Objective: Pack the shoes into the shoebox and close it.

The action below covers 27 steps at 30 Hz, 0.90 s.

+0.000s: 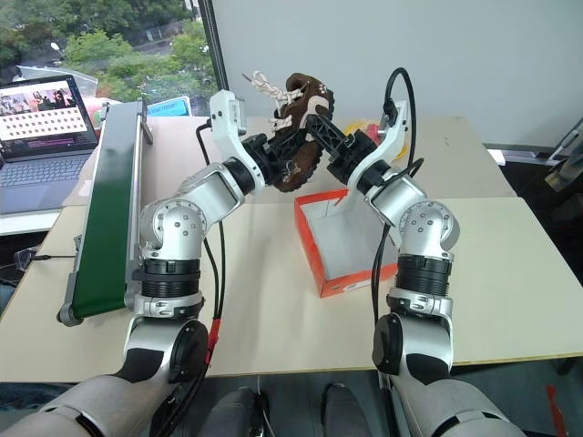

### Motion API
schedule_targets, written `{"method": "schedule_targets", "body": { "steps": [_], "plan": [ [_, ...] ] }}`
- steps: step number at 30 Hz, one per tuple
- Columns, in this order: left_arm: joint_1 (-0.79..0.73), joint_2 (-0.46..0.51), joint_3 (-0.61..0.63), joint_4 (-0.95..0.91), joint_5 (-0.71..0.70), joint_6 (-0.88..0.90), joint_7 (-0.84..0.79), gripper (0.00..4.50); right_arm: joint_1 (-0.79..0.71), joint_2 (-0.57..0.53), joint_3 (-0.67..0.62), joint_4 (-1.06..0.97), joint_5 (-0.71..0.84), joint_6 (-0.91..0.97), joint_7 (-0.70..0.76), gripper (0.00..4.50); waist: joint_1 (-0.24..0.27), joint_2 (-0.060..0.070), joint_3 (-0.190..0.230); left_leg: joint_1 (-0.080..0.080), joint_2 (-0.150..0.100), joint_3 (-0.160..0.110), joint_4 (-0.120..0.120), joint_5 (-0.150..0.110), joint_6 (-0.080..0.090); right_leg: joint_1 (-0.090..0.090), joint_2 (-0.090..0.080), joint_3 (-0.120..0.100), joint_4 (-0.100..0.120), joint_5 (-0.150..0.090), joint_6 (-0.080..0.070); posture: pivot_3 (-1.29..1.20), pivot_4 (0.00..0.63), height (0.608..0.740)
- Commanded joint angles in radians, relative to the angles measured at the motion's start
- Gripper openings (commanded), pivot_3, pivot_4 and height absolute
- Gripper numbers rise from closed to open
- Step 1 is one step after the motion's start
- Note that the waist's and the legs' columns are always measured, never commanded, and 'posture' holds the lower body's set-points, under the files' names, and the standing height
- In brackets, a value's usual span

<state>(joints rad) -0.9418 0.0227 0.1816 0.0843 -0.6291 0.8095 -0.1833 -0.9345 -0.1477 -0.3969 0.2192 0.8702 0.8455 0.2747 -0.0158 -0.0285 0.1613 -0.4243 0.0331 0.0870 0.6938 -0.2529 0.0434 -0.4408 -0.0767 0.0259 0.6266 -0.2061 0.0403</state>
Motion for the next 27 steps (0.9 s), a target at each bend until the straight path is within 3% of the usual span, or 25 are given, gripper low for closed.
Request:
{"method": "schedule_targets", "body": {
  "steps": [1,3,5,8,14,16,20,23,27],
  "plan": [
    [-0.029,-0.008,-0.005,-0.042,-0.016,-0.016,-0.011,0.58,-0.025,-0.003,0.0,-0.01,0.021,-0.009,0.006,1.45,0.0,0.0,0.0,0.0,0.0,0.0,0.0,0.0,0.0,0.0,0.0,0.0,0.0,0.0,0.0,0.0,0.15,0.74],
    [-0.028,-0.009,-0.003,-0.041,-0.017,-0.017,-0.007,0.58,-0.026,-0.002,-0.004,-0.012,0.027,-0.011,0.005,0.79,0.0,0.0,0.0,0.0,0.0,0.0,0.0,0.0,0.0,0.0,0.0,0.0,0.0,0.0,0.0,0.0,0.15,0.74],
    [-0.028,-0.021,0.015,-0.035,-0.021,-0.019,0.022,0.58,-0.026,0.0,-0.01,-0.017,0.035,-0.013,0.002,0.43,0.0,0.0,0.0,0.0,0.0,0.0,0.0,0.0,0.0,0.0,0.0,0.0,0.0,0.0,0.0,0.0,0.15,0.74],
    [-0.047,-0.045,0.093,0.038,-0.016,-0.075,0.107,0.58,-0.035,-0.001,-0.011,-0.012,0.029,-0.029,0.002,0.37,0.002,0.0,0.0,0.0,0.0,0.0,0.0,0.0,0.0,0.0,0.0,0.0,0.0,0.0,0.0,0.0,0.15,0.74],
    [-0.133,-0.021,0.18,0.099,-0.087,-0.122,0.095,2.74,-0.093,-0.032,-0.017,0.037,-0.005,-0.094,0.001,0.33,-0.002,0.0,0.0,-0.001,0.0,0.0,0.0,0.0,0.0,0.0,0.0,0.0,0.0,0.0,0.0,0.0,0.15,0.74],
    [-0.153,0.043,0.163,0.108,-0.067,-0.122,0.042,3.55,-0.113,-0.077,-0.004,0.051,-0.058,-0.126,-0.009,0.32,-0.002,0.001,0.001,-0.001,0.0,-0.001,0.0,0.0,0.0,0.0,0.0,0.0,-0.001,0.0,0.0,0.0,0.15,0.74],
    [-0.163,0.272,0.024,0.235,0.16,-0.283,-0.102,3.65,-0.147,-0.19,0.046,0.082,-0.144,-0.111,0.003,0.32,-0.003,0.001,0.001,0.0,-0.001,0.0,-0.001,0.0,0.0,0.0,0.0,0.0,-0.001,0.0,0.0,0.0,0.15,0.74],
    [-0.156,0.347,0.028,0.281,0.165,-0.305,-0.177,3.65,-0.165,-0.295,0.129,0.095,-0.219,-0.032,0.032,0.32,-0.003,0.002,0.001,0.0,-0.001,0.004,-0.001,0.001,-0.001,0.0,0.0,0.0,-0.001,0.0,0.0,0.0,0.15,0.74],
    [-0.052,0.436,-0.053,0.173,0.174,-0.259,-0.346,3.65,-0.152,-0.403,0.232,0.062,-0.245,0.143,0.109,0.32,0.0,0.002,0.001,-0.001,0.0,0.004,-0.001,0.0,-0.001,-0.001,0.0,-0.001,-0.001,0.0,0.0,0.0,0.15,0.74]
  ]
}}
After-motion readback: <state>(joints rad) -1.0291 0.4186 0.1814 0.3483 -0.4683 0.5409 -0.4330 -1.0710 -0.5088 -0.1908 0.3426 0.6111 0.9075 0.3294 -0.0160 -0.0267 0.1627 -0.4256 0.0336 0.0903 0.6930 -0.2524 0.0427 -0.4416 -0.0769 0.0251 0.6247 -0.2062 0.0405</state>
